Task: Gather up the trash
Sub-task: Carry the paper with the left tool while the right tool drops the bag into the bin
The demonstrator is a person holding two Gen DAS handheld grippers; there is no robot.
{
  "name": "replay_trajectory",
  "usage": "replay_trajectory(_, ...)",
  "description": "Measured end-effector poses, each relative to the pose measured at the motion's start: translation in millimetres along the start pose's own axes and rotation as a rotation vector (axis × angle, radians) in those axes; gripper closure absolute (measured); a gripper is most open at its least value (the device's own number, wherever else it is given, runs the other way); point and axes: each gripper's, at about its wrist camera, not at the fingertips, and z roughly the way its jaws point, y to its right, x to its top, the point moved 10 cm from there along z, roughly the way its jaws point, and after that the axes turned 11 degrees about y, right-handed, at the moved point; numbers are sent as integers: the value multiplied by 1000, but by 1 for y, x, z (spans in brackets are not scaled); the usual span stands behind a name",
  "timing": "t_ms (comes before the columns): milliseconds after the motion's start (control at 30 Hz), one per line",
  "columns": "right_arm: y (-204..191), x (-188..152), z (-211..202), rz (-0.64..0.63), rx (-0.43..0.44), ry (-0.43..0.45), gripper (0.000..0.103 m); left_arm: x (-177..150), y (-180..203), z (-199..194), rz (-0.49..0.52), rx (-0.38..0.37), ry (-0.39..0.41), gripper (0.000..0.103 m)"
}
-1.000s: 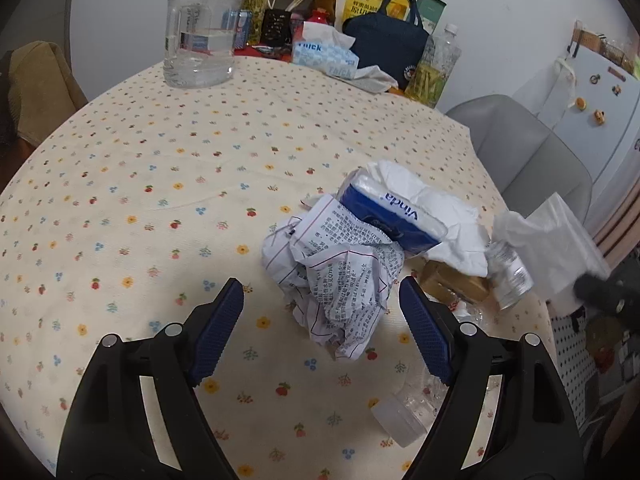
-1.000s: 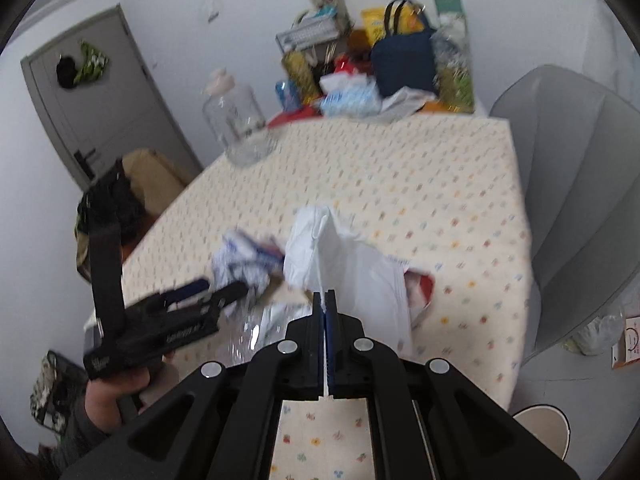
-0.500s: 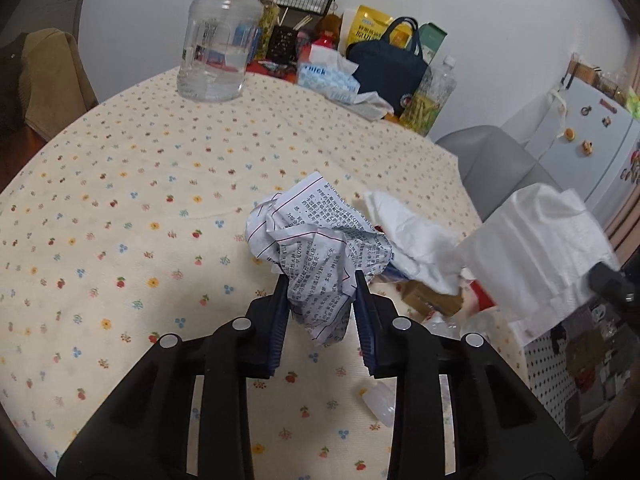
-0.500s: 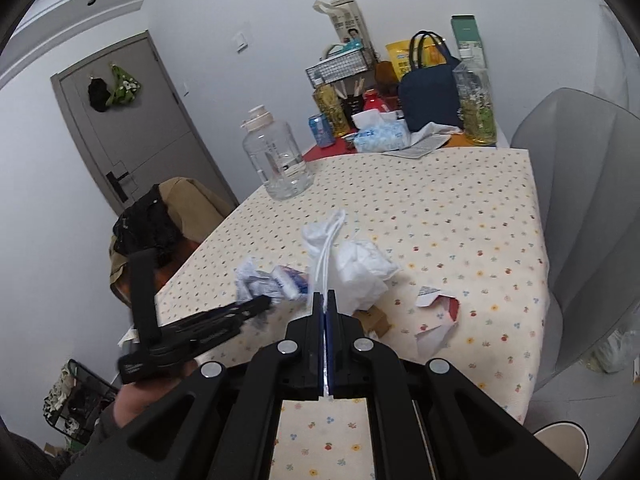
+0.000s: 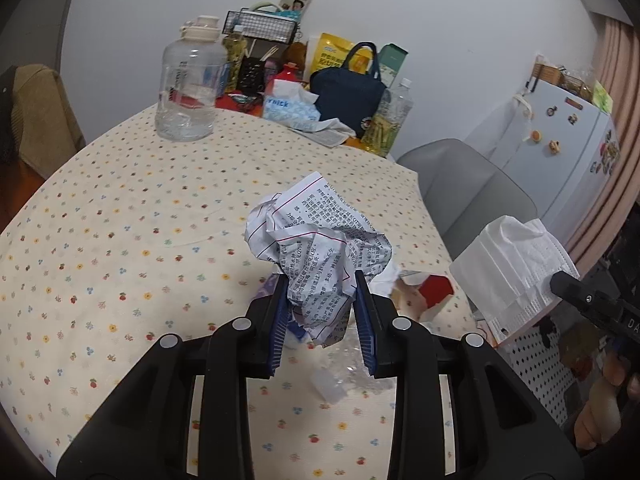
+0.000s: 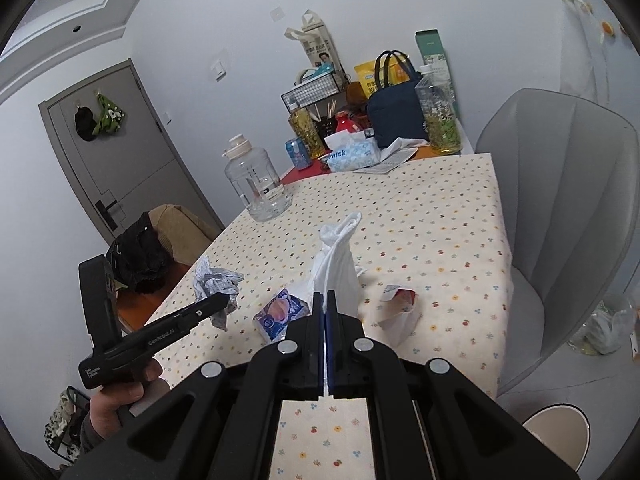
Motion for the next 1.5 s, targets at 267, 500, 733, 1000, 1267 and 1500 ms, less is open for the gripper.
replay_trajectory(267,36,1,-35,25,-63,33,101,-15,49,6,53,-61,-26,72)
replay_trajectory(500,77,-8,-61,52,-150,36,101,-34,92,17,100,-124,-65,72)
replay_trajectory(733,125,-30,-84,82,-253,8,101,-56,140,32,149,-194,-113,72)
replay_trajectory(1000,176,-59,-109,162,-331,-6,101,-97,197,48,211,-269,-198,72)
replay_trajectory(1267,241,-98,-134,252,-436,-36,101,-139,262,66,289,-335,-277,72)
replay_trajectory(1500,296,-142,-148,343,-514,-83,101,-184,309,89,338,-360,-371,72)
